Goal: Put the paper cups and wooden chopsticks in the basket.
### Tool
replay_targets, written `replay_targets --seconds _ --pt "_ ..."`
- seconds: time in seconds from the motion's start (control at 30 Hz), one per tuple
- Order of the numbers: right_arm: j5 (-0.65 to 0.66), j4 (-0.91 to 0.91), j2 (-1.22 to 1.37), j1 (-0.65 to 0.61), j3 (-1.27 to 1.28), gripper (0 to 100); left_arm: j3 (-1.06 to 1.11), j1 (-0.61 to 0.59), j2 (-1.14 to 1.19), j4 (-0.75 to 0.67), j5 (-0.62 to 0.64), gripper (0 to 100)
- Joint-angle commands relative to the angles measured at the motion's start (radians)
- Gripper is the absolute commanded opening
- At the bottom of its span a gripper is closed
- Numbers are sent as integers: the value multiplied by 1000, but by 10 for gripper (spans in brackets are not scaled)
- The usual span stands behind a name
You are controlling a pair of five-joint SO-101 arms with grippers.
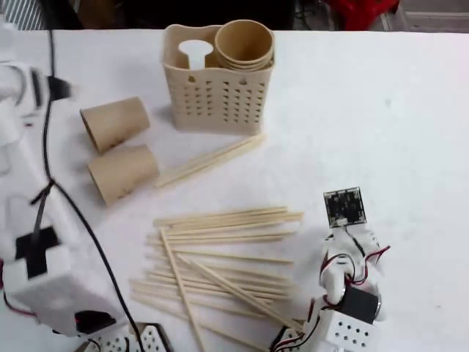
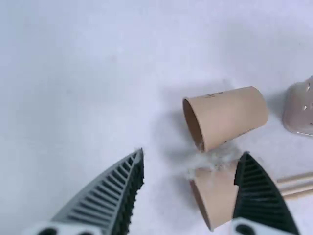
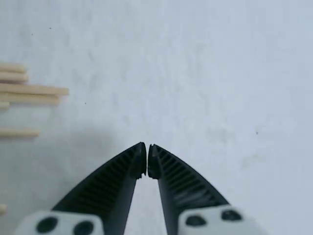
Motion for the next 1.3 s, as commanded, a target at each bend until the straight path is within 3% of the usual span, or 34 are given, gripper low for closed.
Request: replay_targets --seconds 0.0,0.27,0.37,0.47,0.57,0.83,1.13,1.27 --pt "6 7 -13 10 6 25 98 -28 -232 6 -95 297" --pt "6 7 -13 8 6 25 677 59 -880 -20 -325 297" --pt "6 7 -13 8 6 25 847 65 -1075 -66 -342 297" --pt "6 7 -13 8 6 25 1114 65 -1250 -203 -310 297" --pt "6 7 -13 8 6 25 1452 65 -1458 -422 -232 297" --pt "6 7 -13 8 6 25 2220 58 -2002 -1096 -196 300" --pt "5 7 -13 8 6 25 2433 -5 -2002 -1646 -5 299" --pt "5 7 -13 8 6 25 2541 -93 -2003 -1976 66 298"
